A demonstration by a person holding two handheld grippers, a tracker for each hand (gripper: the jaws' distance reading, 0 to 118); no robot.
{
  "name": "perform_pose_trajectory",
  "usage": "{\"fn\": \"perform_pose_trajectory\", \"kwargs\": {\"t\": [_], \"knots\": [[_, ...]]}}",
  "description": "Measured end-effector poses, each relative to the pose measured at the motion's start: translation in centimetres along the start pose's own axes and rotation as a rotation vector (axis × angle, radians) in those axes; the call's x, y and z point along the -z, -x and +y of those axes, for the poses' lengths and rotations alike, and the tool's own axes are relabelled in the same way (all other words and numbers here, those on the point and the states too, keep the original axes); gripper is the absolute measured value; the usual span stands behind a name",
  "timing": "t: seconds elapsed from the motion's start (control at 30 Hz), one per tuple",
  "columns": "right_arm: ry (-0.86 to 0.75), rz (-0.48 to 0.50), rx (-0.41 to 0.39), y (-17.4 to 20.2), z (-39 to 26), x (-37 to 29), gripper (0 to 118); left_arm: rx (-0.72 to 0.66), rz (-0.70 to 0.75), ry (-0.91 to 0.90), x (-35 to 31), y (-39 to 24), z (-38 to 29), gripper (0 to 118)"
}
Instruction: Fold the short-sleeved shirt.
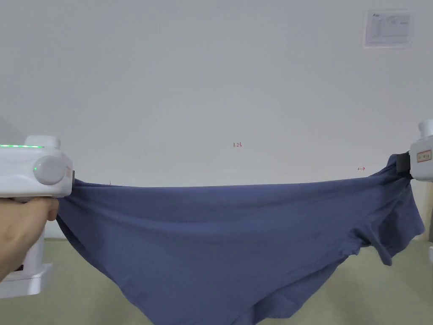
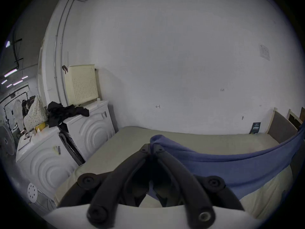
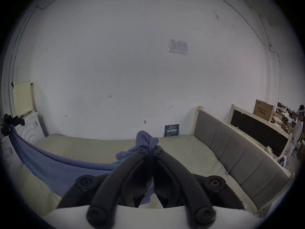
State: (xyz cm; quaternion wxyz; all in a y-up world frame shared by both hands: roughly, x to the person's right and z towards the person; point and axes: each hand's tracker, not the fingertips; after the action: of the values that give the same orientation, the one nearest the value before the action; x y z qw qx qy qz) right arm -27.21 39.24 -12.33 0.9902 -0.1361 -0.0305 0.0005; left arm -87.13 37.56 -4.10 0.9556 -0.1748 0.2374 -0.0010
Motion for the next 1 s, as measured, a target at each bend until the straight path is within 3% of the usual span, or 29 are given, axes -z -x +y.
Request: {"fn": "perform_pose_trajectory", "kwargs": {"t": [0.2,0.37,0.5,0.67,0.73,0.9,1.0], "knots": [[0.030,-0.012,-0.002,0.7,-2.5,5.2,5,0.029,0.019,0.024,4.7,-2.4,-1.8,0],[0.105,-0.025,-0.038,1.0,-9.7,6.4,5,0.087,-0.008,0.108,7.2,-3.0,-8.7,0],[0.229,0.022,-0.033,0.3,-16.7,5.0,5,0.113,-0.058,0.207,6.8,-2.3,-15.7,0],[0.350,0.048,0.027,-1.6,-25.7,-0.1,5,0.135,-0.090,0.304,2.9,0.0,-25.1,0],[0.395,0.048,0.041,-2.6,-28.8,-2.7,5,0.212,-0.088,0.344,0.4,0.8,-28.5,0],[0.451,0.065,0.105,-6.1,-35.6,-9.1,5,0.164,-0.144,0.411,-6.8,3.7,-34.7,0],[0.468,0.063,0.099,-7.6,-38.5,-13.4,5,0.171,-0.160,0.435,-10.7,5.2,-36.9,0]]}}
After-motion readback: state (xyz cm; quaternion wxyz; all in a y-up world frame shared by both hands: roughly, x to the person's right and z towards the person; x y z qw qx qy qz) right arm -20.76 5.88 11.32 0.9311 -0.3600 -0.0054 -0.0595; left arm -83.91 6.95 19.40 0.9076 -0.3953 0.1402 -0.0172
